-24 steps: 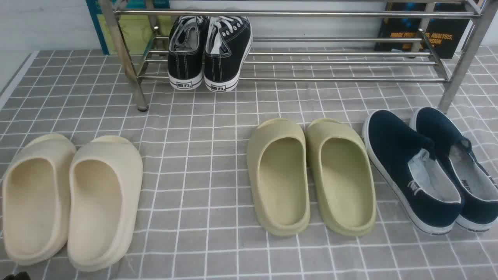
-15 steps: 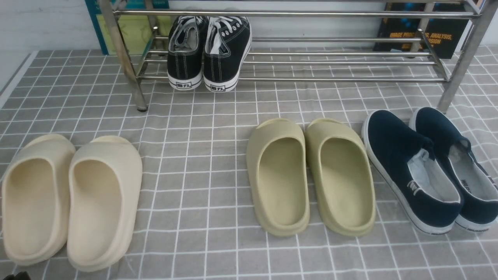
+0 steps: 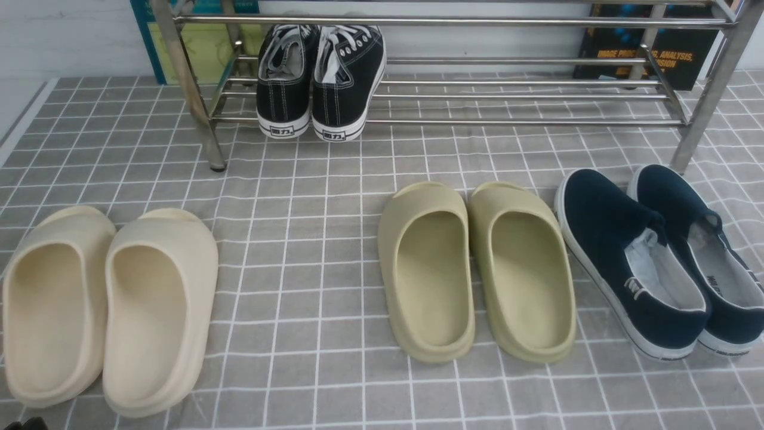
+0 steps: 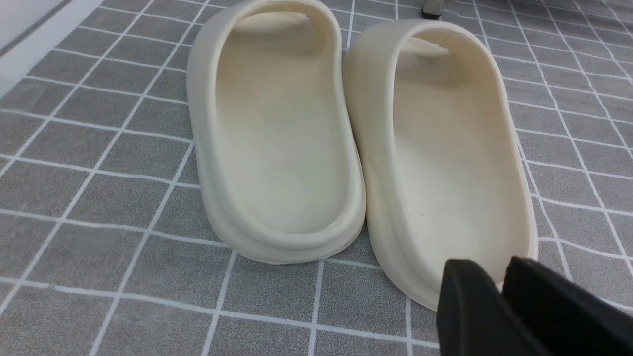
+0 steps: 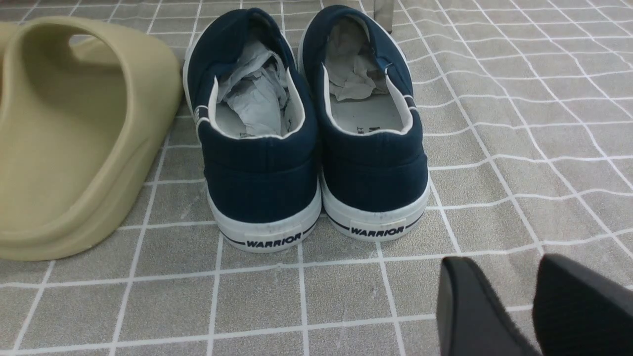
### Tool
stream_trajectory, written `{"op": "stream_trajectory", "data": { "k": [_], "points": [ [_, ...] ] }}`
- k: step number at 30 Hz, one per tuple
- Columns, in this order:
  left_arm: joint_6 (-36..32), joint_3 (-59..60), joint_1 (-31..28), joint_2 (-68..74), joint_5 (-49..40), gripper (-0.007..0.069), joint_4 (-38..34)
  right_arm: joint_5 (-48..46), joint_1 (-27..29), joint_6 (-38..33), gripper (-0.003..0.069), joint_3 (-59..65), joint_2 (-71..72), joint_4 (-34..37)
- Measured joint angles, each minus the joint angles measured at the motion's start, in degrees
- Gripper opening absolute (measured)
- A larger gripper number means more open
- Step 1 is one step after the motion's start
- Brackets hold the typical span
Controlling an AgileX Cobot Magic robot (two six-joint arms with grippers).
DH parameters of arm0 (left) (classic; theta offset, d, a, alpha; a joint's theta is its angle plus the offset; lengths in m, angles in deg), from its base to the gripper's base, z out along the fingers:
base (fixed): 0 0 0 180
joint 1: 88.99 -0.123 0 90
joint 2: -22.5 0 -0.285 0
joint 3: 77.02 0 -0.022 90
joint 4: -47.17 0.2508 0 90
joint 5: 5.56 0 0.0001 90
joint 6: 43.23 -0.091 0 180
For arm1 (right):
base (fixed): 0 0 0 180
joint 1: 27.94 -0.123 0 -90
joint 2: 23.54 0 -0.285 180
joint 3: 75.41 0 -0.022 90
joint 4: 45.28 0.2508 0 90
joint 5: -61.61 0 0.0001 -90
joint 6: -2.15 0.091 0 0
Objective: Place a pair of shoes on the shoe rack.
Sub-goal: Use the right arm to grab the shoe closest to it
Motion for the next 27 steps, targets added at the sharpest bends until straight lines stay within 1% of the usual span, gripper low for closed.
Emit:
{"op": "stream_trajectory", "data": {
  "k": [27],
  "points": [
    [0.0, 0.0, 0.0, 0.0, 0.0, 0.0153, 0.0, 0.0, 0.0, 0.1, 0.0239, 0.0, 0.0, -0.2]
  ]
}}
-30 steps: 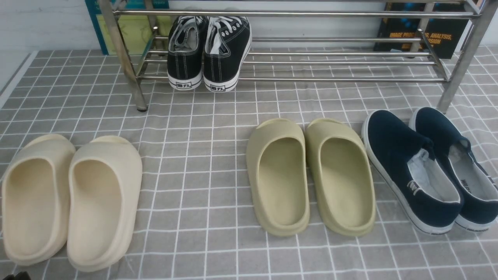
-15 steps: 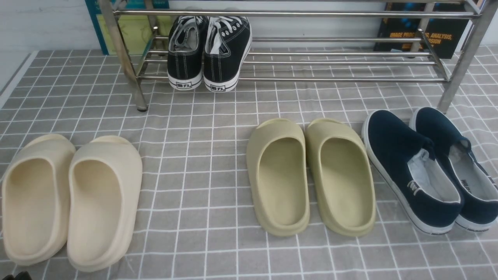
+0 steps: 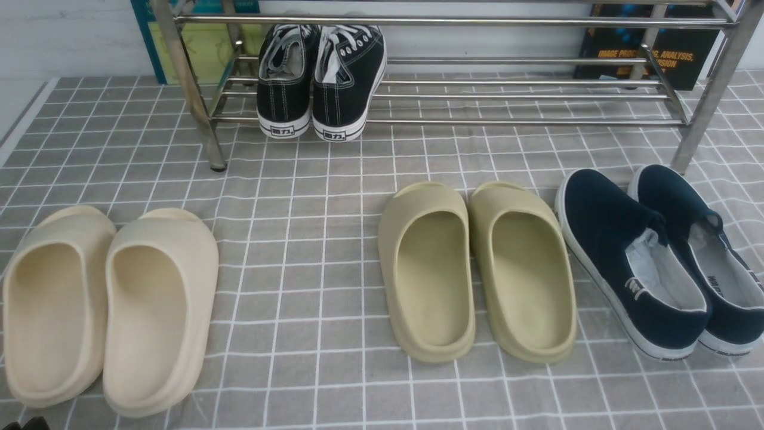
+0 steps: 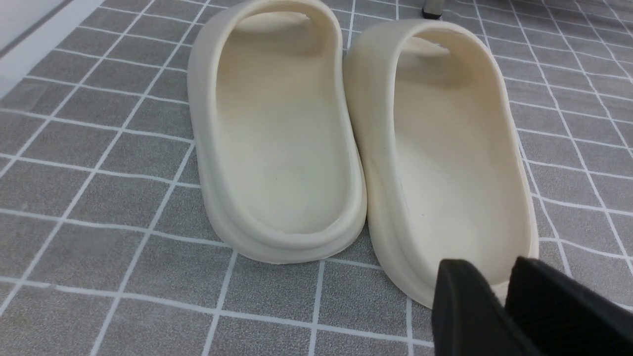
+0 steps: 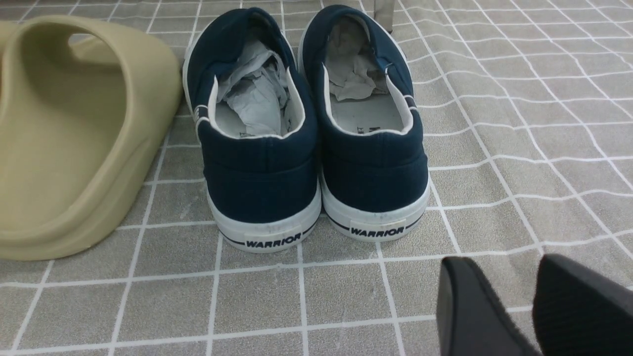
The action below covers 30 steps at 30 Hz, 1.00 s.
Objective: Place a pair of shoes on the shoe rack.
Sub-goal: Use the right arm to grab the shoe closest to it
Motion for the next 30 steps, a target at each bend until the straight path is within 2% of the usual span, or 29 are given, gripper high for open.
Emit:
{"op": "stream_trajectory", "data": {
  "k": [12, 20, 24, 30],
  "points": [
    [0.0, 0.0, 0.0, 0.0, 0.0, 0.0168, 0.0, 0.0, 0.0, 0.0, 0.0239, 0.0, 0.0, 0.4],
    [0.0, 0.0, 0.0, 0.0, 0.0, 0.0176, 0.0, 0.0, 0.0, 0.0, 0.0239, 0.0, 0.0, 4.6],
    [0.0, 0.0, 0.0, 0.0, 0.0, 0.0179, 0.0, -0.2, 0.0, 0.8, 0.0239, 0.0, 0.0, 14.4],
    [0.0, 0.0, 0.0, 0.0, 0.0, 0.0186, 0.0, -1.3, 0.0, 8.4, 0.0239, 0.4, 0.0, 41.1]
  ]
}}
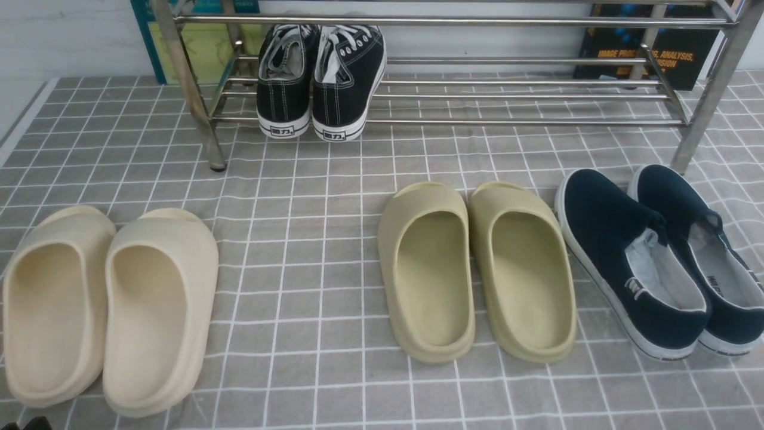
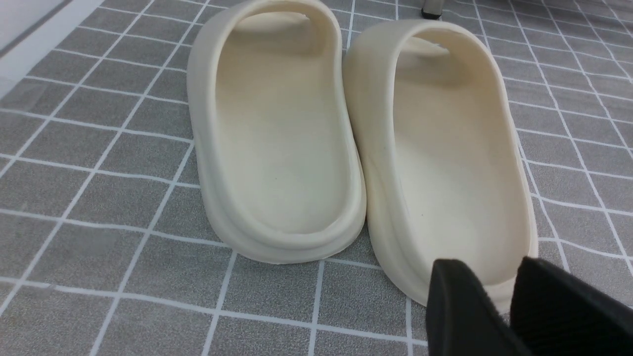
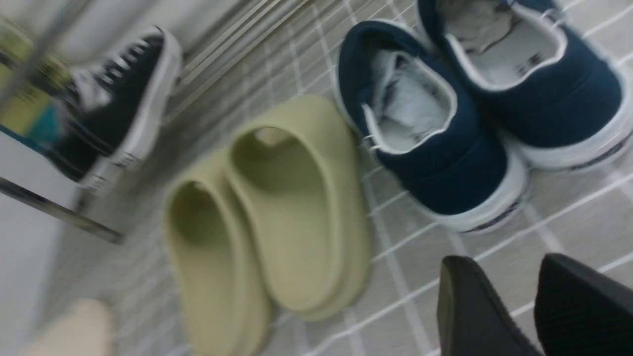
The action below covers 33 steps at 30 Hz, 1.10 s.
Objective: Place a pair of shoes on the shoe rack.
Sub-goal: Use the right arm to grab the shoe closest to it
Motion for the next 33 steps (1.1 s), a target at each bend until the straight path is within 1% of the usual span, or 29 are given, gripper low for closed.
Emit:
{"op": "stream_trajectory", "data": {
  "k": [1, 2, 3, 5, 13, 15, 16, 17, 18, 19, 20, 22, 24, 26, 27, 29, 32, 33],
  "points": [
    [0.0, 0.0, 0.0, 0.0, 0.0, 0.0187, 0.0, -0.1, 0.0, 1.1, 0.0239, 0.1, 0.0, 5.8],
    [0.0, 0.0, 0.0, 0.0, 0.0, 0.0187, 0.0, -0.1, 0.0, 1.1, 0.0239, 0.1, 0.0, 6.5],
    [0.0, 0.0, 0.0, 0.0, 0.0, 0.0188, 0.0, 0.4, 0.0, 1.3, 0.0239, 0.1, 0.0, 9.8],
    [0.0, 0.0, 0.0, 0.0, 0.0, 0.019, 0.0, 1.4, 0.0, 0.8, 0.0239, 0.1, 0.0, 12.4],
    [0.0, 0.0, 0.0, 0.0, 0.0, 0.0198, 0.0, 7.3, 0.0, -7.3, 0.0239, 0.1, 0.0, 13.4],
    [0.0, 0.0, 0.0, 0.0, 0.0, 0.02, 0.0, 9.5, 0.0, -10.9, 0.0239, 0.0, 0.0, 13.4],
    [0.0, 0.0, 0.0, 0.0, 0.0, 0.02, 0.0, 9.7, 0.0, -11.2, 0.0239, -0.1, 0.0, 13.4],
    [0.0, 0.0, 0.0, 0.0, 0.0, 0.0202, 0.0, 9.8, 0.0, -14.5, 0.0239, -1.2, 0.0, 13.1],
    [0.0, 0.0, 0.0, 0.0, 0.0, 0.0202, 0.0, 9.8, 0.0, -15.2, 0.0239, -1.6, 0.0, 13.0],
    [0.0, 0.0, 0.0, 0.0, 0.0, 0.0204, 0.0, 9.5, 0.0, -17.6, 0.0233, -3.6, -0.1, 12.3],
    [0.0, 0.0, 0.0, 0.0, 0.0, 0.0204, 0.0, 9.3, 0.0, -18.4, 0.0227, -4.0, -0.2, 12.0],
    [0.0, 0.0, 0.0, 0.0, 0.0, 0.0206, 0.0, 7.3, 0.0, -22.6, 0.0165, -9.3, -3.1, 9.4],
    [0.0, 0.0, 0.0, 0.0, 0.0, 0.0206, 0.0, 5.0, 0.0, -24.4, 0.0114, -13.2, -6.7, 6.7],
    [0.0, 0.0, 0.0, 0.0, 0.0, 0.0207, 0.0, 0.7, 0.0, -25.6, 0.0025, -19.2, -13.6, 1.0],
    [0.0, 0.0, 0.0, 0.0, 0.0, 0.0207, 0.0, -1.7, 0.0, -25.9, 0.0004, -22.2, -16.2, -1.1],
    [0.0, 0.0, 0.0, 0.0, 0.0, 0.0207, 0.0, -7.2, 0.0, -26.2, -0.0003, -27.8, -22.3, -6.4],
    [0.0, 0.0, 0.0, 0.0, 0.0, 0.0207, 0.0, -19.6, 0.0, -26.4, -0.0003, -38.3, -34.9, -16.5],
    [0.0, 0.0, 0.0, 0.0, 0.0, 0.0207, 0.0, -21.3, 0.0, -26.4, -0.0003, -38.9, -35.7, -17.1]
  ]
}}
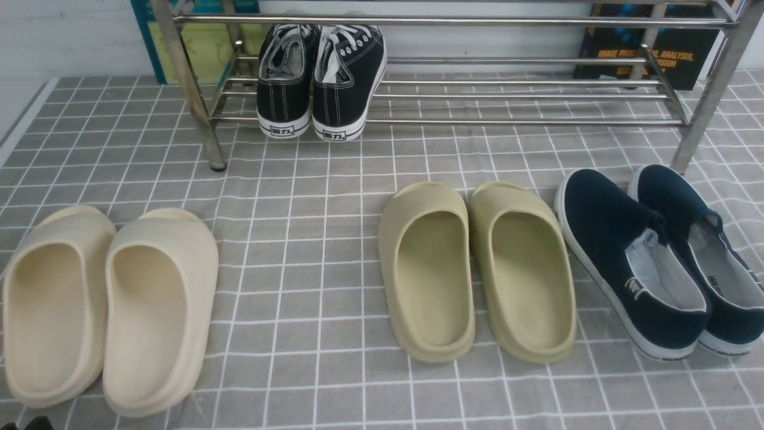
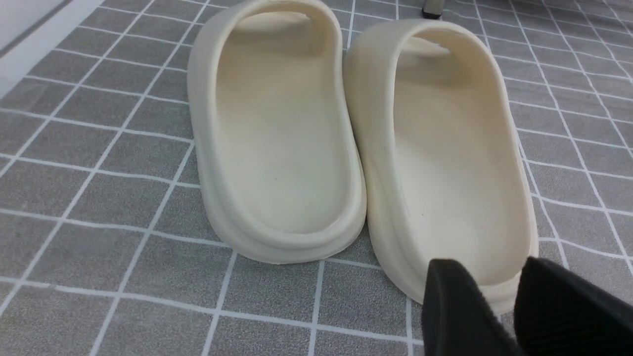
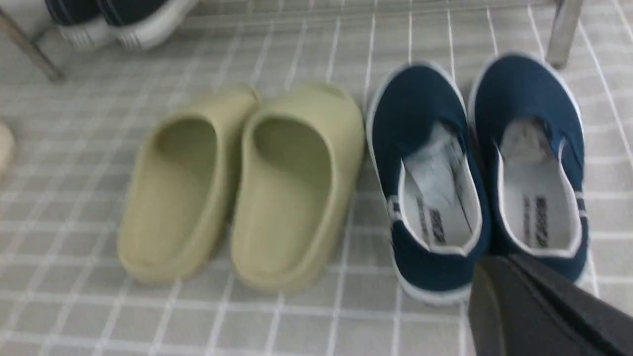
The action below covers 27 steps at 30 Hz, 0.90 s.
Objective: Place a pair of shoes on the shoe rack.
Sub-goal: Use the right arm to grab the shoe closest to it
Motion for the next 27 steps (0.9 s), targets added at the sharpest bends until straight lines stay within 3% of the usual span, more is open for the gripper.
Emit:
{"op": "stream_trajectory", "data": {
  "k": [4, 13, 16, 24, 27],
  "points": [
    [0.0, 0.0, 0.0, 0.0, 0.0, 0.0209, 0.0, -13.1, -1.1, 0.1, -0.0003, -9.4, -14.1, -8.4],
    [0.0, 0.0, 0.0, 0.0, 0.0, 0.0212, 0.0, -17.8, -13.3, 0.8, 0.0026, -19.8, -33.2, -15.0],
    [0.0, 0.0, 0.0, 0.0, 0.0, 0.0216, 0.0, -18.5, -16.4, 2.3, 0.0095, -22.6, -39.3, -17.4],
    [0.0, 0.0, 0.0, 0.0, 0.0, 0.0221, 0.0, -13.6, -18.0, 4.4, 0.0501, -26.8, -53.5, -20.7],
    [0.0, 0.0, 0.0, 0.0, 0.0, 0.0225, 0.0, -11.4, -18.0, 5.2, 0.0548, -26.8, -57.2, -21.1]
  ]
}}
